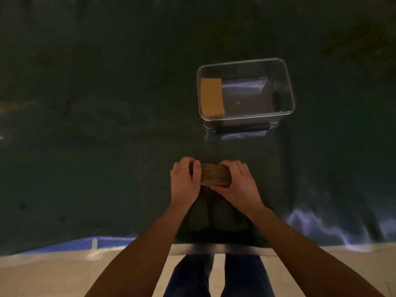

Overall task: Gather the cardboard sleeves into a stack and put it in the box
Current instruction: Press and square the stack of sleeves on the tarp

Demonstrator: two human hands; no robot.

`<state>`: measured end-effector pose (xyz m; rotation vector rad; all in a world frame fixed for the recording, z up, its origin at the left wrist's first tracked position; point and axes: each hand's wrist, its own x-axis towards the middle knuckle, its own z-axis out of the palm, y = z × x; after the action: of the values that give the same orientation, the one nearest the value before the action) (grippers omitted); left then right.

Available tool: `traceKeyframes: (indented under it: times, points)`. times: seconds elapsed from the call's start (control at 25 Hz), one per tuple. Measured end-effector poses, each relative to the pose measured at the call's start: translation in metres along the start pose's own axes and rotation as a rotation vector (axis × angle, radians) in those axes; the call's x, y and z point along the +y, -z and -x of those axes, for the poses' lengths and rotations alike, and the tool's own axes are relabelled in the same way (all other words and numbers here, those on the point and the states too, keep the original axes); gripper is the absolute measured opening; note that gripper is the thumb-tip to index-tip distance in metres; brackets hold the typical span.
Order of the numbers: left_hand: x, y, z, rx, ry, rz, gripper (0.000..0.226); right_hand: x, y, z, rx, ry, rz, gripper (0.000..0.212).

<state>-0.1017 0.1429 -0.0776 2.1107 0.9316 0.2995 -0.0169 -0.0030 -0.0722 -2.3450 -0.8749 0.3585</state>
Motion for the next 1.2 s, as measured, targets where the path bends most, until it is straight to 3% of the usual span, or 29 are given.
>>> traceKeyframes:
  times: [0.16,0.36,0.48,0.64,0.8,1.0,1.08,1.2]
  points:
    - [-0.010,-0.002,0.008,-0.021,-0.057,0.012,0.034,-0.007,-0.004,0.010,0.082,-0.121,-0.036,0.064]
    - [-0.002,0.001,0.006,-0.043,-0.025,-0.025,0.040,-0.007,0.004,0.003,0.039,-0.052,0.158,0.060]
    - [0.000,0.003,0.008,-0.005,-0.038,0.029,0.039,-0.005,0.008,0.001,0.092,0.044,0.225,0.059]
    - [0.000,0.001,0.015,-0.070,-0.033,-0.042,0.036,-0.001,0.006,0.002,0.009,0.015,0.173,0.057]
    - [0.001,0.002,0.010,-0.010,-0.082,-0.023,0.039,-0.001,0.005,-0.001,0.071,0.052,0.197,0.055]
    - [0.003,0.001,0.015,-0.107,-0.026,-0.038,0.032,0.001,0.002,0.002,-0.029,-0.031,0.181,0.052]
    - [0.007,0.005,0.012,-0.077,-0.086,-0.121,0.028,0.003,0.002,0.000,-0.023,-0.007,0.199,0.053]
    - [0.014,0.013,0.012,-0.006,-0.254,-0.290,0.039,0.004,0.003,0.000,0.009,0.040,0.207,0.053]
